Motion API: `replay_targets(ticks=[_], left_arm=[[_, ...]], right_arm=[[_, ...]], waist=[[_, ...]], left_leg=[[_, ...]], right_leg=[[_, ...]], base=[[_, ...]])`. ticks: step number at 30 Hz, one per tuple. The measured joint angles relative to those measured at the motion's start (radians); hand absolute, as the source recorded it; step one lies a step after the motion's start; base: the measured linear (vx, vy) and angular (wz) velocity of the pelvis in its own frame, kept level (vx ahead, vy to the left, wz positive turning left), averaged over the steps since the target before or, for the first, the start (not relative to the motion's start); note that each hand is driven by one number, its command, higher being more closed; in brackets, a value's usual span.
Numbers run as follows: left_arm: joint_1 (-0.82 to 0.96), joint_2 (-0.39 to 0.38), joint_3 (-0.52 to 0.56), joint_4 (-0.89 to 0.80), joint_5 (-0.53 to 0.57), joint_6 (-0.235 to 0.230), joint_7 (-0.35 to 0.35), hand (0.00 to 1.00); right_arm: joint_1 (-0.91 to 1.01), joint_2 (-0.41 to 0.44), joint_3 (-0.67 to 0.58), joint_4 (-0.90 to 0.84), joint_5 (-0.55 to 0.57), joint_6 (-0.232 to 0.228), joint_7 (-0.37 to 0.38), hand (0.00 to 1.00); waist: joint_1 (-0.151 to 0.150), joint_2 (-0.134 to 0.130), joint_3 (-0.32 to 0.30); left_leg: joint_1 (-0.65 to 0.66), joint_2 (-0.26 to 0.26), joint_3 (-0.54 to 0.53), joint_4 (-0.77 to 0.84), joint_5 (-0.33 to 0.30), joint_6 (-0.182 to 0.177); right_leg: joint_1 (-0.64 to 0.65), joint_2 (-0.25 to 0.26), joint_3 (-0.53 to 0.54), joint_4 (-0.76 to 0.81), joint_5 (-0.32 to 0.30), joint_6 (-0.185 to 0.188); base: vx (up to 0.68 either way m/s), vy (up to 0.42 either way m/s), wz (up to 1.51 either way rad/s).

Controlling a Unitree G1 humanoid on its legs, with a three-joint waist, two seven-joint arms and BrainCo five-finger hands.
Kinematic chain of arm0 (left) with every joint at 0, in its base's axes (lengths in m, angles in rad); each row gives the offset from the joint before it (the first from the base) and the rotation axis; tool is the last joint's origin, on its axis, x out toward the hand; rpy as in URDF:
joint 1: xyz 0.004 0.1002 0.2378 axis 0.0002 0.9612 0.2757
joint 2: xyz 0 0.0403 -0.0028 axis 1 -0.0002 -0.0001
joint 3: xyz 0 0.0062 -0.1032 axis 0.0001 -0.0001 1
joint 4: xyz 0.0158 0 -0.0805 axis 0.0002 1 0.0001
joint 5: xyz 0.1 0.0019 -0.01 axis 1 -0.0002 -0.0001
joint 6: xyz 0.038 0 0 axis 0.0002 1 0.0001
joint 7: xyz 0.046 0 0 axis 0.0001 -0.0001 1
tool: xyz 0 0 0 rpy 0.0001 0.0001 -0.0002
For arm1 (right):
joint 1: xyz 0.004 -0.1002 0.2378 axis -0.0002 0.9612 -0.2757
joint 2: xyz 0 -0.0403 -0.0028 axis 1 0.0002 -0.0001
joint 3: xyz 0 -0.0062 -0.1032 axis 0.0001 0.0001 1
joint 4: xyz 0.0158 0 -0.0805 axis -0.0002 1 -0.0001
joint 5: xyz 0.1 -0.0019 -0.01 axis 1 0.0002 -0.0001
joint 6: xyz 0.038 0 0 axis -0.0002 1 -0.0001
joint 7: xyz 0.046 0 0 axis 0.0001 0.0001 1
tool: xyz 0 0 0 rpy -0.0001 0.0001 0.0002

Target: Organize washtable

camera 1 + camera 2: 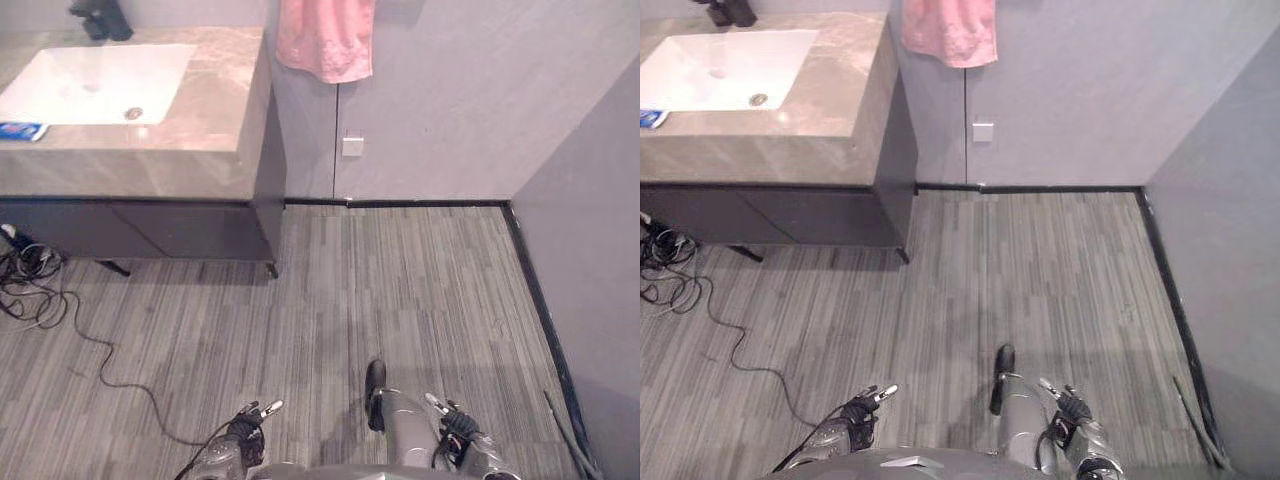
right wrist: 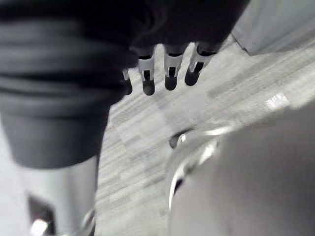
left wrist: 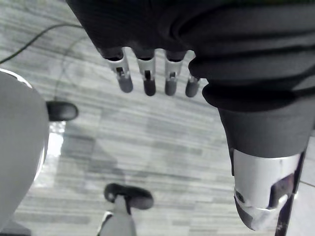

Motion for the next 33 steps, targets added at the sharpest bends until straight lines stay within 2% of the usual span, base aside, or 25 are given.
replay_targets(ticks=[1, 2, 3, 5, 7, 8, 10, 11, 12, 13, 14, 15, 16, 17, 18, 19, 20, 22, 25, 26, 27, 28, 29, 30, 33], left_arm=[[0.006, -0.006, 0.027, -0.013, -0.001, 0.0, -0.003, 0.0], [0.018, -0.015, 0.036, -0.021, -0.001, 0.001, -0.005, 0.0], [0.025, -0.021, 0.036, -0.027, -0.001, 0.0, -0.006, 0.0], [0.028, -0.014, 0.043, -0.061, -0.009, -0.014, -0.005, 0.0], [0.028, -0.004, 0.045, -0.084, -0.015, -0.034, -0.004, 0.0], [0.027, -0.007, 0.045, -0.096, -0.019, -0.045, -0.005, 0.0], [0.026, -0.009, 0.066, -0.102, -0.019, -0.044, -0.002, 0.0], [0.029, -0.012, 0.074, -0.092, -0.016, -0.039, 0.0, 0.0], [0.034, -0.017, 0.07, -0.074, -0.012, -0.034, 0.002, 0.0], [0.038, -0.019, 0.067, -0.073, -0.006, -0.03, 0.004, 0.0], [0.063, -0.012, 0.066, -0.067, 0.007, -0.025, 0.005, 0.0], [0.073, 0.004, 0.079, -0.042, 0.007, -0.024, 0.006, 0.0], [0.074, 0.02, 0.074, -0.031, 0.009, -0.023, 0.006, 0.0], [0.072, 0.042, 0.062, -0.023, 0.015, -0.022, 0.006, 0.0], [0.069, 0.052, 0.058, -0.02, 0.02, -0.022, 0.006, 0.0], [0.065, 0.057, 0.05, -0.023, 0.022, -0.023, 0.006, 0.0], [0.065, 0.057, 0.044, -0.022, 0.022, -0.022, 0.006, 0.0], [0.063, 0.048, 0.016, -0.027, 0.022, -0.022, 0.005, 0.0], [0.049, 0.032, -0.006, -0.049, 0.021, -0.031, 0.005, 0.0], [0.036, 0.029, -0.008, -0.05, 0.02, -0.033, 0.006, 0.0], [0.03, 0.037, -0.016, -0.053, 0.018, -0.037, 0.006, 0.0], [0.029, 0.041, -0.02, -0.053, 0.018, -0.038, 0.006, 0.0], [0.022, 0.039, -0.03, -0.047, 0.018, -0.039, 0.012, 0.0], [0.046, 0.018, -0.031, -0.049, 0.018, -0.04, 0.014, 0.0], [0.061, -0.016, -0.039, -0.068, -0.005, -0.04, 0.015, 0.0]], right_arm=[[-0.008, 0.001, 0.007, 0.0, 0.0, -0.002, 0.002, 0.0], [-0.014, 0.003, 0.033, -0.009, 0.0, -0.002, 0.001, 0.0], [-0.022, -0.004, 0.053, -0.008, 0.0, -0.002, 0.0, 0.0], [-0.051, -0.004, 0.086, -0.006, 0.0, -0.002, -0.007, 0.0], [-0.076, -0.008, 0.11, -0.007, 0.0, -0.004, -0.01, 0.0], [-0.097, -0.024, 0.125, -0.007, 0.0, -0.004, -0.012, 0.0], [-0.129, -0.03, 0.125, -0.01, 0.001, -0.008, -0.014, 0.0], [-0.133, -0.035, 0.124, -0.019, 0.001, -0.017, -0.014, 0.0], [-0.122, -0.051, 0.123, -0.02, 0.001, -0.028, -0.014, 0.0], [-0.11, -0.056, 0.125, -0.02, 0.001, -0.029, -0.014, 0.0], [-0.082, -0.054, 0.134, -0.021, 0.001, -0.029, -0.013, 0.0], [-0.051, -0.037, 0.133, -0.018, 0.001, -0.026, -0.013, 0.0], [-0.031, -0.028, 0.13, -0.016, 0.001, -0.023, -0.013, 0.0], [0.008, -0.009, 0.115, -0.014, 0.0, -0.022, -0.013, 0.0], [0.027, -0.002, 0.11, -0.013, 0.0, -0.022, -0.012, 0.0], [0.049, 0.003, 0.11, -0.007, 0.0, -0.018, -0.011, 0.0], [0.054, 0.003, 0.109, -0.007, 0.0, -0.016, -0.008, 0.0], [0.054, 0.004, 0.11, -0.013, 0.0, -0.013, 0.0, 0.0], [0.054, 0.0, 0.101, -0.017, -0.001, -0.012, 0.006, 0.0], [0.055, 0.002, 0.081, -0.017, 0.0, -0.012, 0.005, 0.0], [0.064, 0.01, 0.081, -0.016, -0.001, -0.011, 0.005, 0.0], [0.066, 0.014, 0.081, -0.016, -0.001, -0.011, 0.005, 0.0], [0.067, 0.018, 0.078, -0.004, -0.002, -0.007, 0.003, 0.0], [0.075, 0.014, 0.068, -0.006, -0.002, -0.008, 0.001, 0.0], [0.072, -0.004, 0.082, -0.018, -0.001, -0.008, -0.007, 0.0]], waist=[[0.005, 0.013, 0.004], [0.018, 0.03, 0.015], [0.035, 0.039, 0.026], [0.061, 0.024, 0.05], [0.068, 0.005, 0.058], [0.076, 0.002, 0.061], [0.092, 0.0, 0.062], [0.093, 0.017, 0.055], [0.095, 0.05, 0.035], [0.097, 0.063, 0.026], [0.111, 0.063, 0.018], [0.114, 0.025, -0.01], [0.107, 0.0, -0.022], [0.088, -0.057, -0.025], [0.078, -0.076, -0.026], [0.06, -0.076, -0.022], [0.057, -0.068, -0.017], [0.056, -0.031, -0.008], [0.051, 0.004, -0.026], [0.05, -0.002, -0.032], [0.049, -0.019, -0.04], [0.049, -0.032, -0.044], [0.05, -0.062, -0.042], [0.051, -0.033, -0.074], [0.049, 0.007, -0.092]], left_leg=[[-0.109, 0.067, 0.019, 0.29, 0.082, 0.028], [-0.209, 0.135, 0.024, 0.559, 0.207, 0.069], [-0.256, 0.159, 0.023, 0.722, 0.202, 0.072], [-0.328, 0.139, 0.034, 0.851, 0.168, 0.07], [-0.411, 0.093, 0.068, 0.779, 0.141, 0.071], [-0.473, 0.075, 0.089, 0.657, 0.133, 0.065], [-0.518, 0.05, 0.136, 0.348, 0.142, 0.059], [-0.522, 0.031, 0.133, 0.087, 0.204, 0.054], [-0.527, 0.03, 0.103, -0.112, 0.265, 0.03], [-0.54, 0.032, 0.089, -0.124, 0.267, 0.025], [-0.535, 0.01, 0.053, -0.097, 0.341, 0.077], [-0.511, -0.039, 0.046, -0.096, 0.43, 0.143], [-0.492, -0.064, 0.051, -0.106, 0.44, 0.146], [-0.424, -0.125, 0.063, -0.139, 0.424, 0.159], [-0.391, -0.151, 0.058, -0.157, 0.421, 0.163], [-0.296, -0.181, 0.043, -0.182, 0.394, 0.189], [-0.252, -0.181, 0.039, -0.202, 0.39, 0.193], [-0.12, -0.165, 0.028, -0.276, 0.389, 0.194], [-0.041, -0.138, 0.015, -0.321, 0.367, 0.175], [-0.031, -0.13, 0.007, -0.324, 0.338, 0.155], [-0.034, -0.138, 0.013, -0.328, 0.305, 0.125], [-0.032, -0.144, 0.013, -0.331, 0.297, 0.12], [0.0, -0.147, -0.003, -0.341, 0.289, 0.099], [-0.01, -0.117, -0.006, -0.338, 0.281, 0.082], [-0.018, -0.058, -0.026, -0.332, 0.268, 0.056]], right_leg=[[0.05, 0.034, -0.014, 0.006, -0.045, -0.027], [0.125, 0.074, -0.008, -0.015, -0.087, -0.047], [0.188, 0.103, 0.017, -0.036, -0.107, -0.063], [0.323, 0.115, 0.066, -0.093, -0.122, -0.077], [0.438, 0.097, 0.098, -0.156, -0.127, -0.085], [0.487, 0.091, 0.125, -0.19, -0.128, -0.086], [0.556, 0.063, 0.145, -0.22, -0.166, -0.022], [0.596, 0.058, 0.146, -0.234, -0.191, 0.02], [0.629, 0.073, 0.162, -0.248, -0.208, 0.044], [0.649, 0.077, 0.176, -0.247, -0.223, 0.057], [0.677, 0.064, 0.201, -0.194, -0.276, 0.069], [0.62, 0.015, 0.215, -0.032, -0.305, 0.102], [0.577, -0.013, 0.222, 0.08, -0.299, 0.112], [0.496, -0.071, 0.242, 0.31, -0.222, 0.181], [0.463, -0.087, 0.259, 0.406, -0.163, 0.22], [0.383, -0.102, 0.271, 0.607, -0.148, 0.245], [0.36, -0.104, 0.26, 0.639, -0.159, 0.224], [0.329, -0.118, 0.177, 0.622, -0.225, 0.137], [0.259, -0.127, 0.091, 0.366, -0.272, 0.118], [0.251, -0.122, 0.093, 0.176, -0.252, 0.143], [0.249, -0.119, 0.124, -0.013, -0.149, 0.143], [0.243, -0.124, 0.133, -0.035, -0.106, 0.138], [0.245, -0.136, 0.139, -0.034, -0.068, 0.141], [0.264, -0.104, 0.129, -0.079, -0.069, 0.135], [0.32, -0.04, 0.084, -0.199, -0.034, 0.104]], base=[[0.37, -0.319, -0.33], [0.34, -0.287, -0.58], [0.22, -0.182, -0.68], [0.32, -0.157, -0.69], [0.56, -0.157, -0.45], [0.59, -0.064, -0.59], [0.59, -0.045, -0.73], [0.61, 0.023, -0.68], [0.61, 0.108, -0.67], [0.72, 0.201, -0.82], [0.74, 0.207, -0.82], [0.75, 0.192, -0.66], [0.62, 0.205, -0.11], [0.46, 0.202, 0.29], [0.6, 0.27, 0.55], [0.49, 0.203, 0.4], [0.5, 0.173, 0.23], [0.43, 0.079, 0.0], [0.37, 0.027, 0.24], [0.11, -0.051, 0.47], [0.02, -0.062, 0.47], [-0.03, -0.15, 0.44], [0.11, -0.212, 0.25], [0.18, -0.227, 0.14], [0.16, -0.152, 0.1]])
